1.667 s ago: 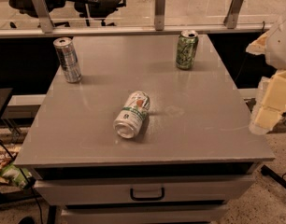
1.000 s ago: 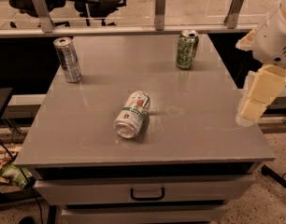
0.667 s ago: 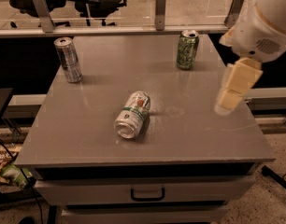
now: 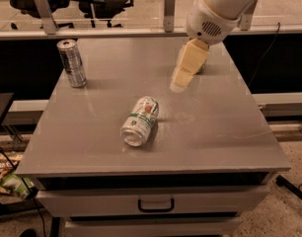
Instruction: Pick redbull can
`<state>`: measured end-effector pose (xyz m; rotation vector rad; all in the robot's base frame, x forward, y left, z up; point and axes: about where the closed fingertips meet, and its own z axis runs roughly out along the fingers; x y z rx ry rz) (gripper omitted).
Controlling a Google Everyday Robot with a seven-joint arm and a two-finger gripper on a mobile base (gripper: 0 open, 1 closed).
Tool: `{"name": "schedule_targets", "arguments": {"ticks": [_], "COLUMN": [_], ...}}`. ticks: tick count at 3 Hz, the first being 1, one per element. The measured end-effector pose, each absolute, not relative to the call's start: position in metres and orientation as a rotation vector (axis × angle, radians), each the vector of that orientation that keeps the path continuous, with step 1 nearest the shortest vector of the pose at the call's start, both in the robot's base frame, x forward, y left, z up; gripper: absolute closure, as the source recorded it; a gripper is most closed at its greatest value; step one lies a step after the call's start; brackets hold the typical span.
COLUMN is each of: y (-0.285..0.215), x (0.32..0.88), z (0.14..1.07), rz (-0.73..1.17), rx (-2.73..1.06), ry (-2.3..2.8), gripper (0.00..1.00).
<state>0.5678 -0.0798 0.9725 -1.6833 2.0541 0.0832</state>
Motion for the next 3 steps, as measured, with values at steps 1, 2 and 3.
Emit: {"name": "schedule_targets", "arguments": {"ticks": [1, 2, 3], "y": [-0.007, 0.036, 0.077], "x": [0.601, 0.624, 0.664], "z": [0.968, 0.958, 0.939], "rz": [0.132, 0.139, 0.165], "rx": [-1.669, -1.647, -1.581], "ry": [2.008, 1.999, 2.028], "gripper": [0.00, 0.00, 0.00]}}
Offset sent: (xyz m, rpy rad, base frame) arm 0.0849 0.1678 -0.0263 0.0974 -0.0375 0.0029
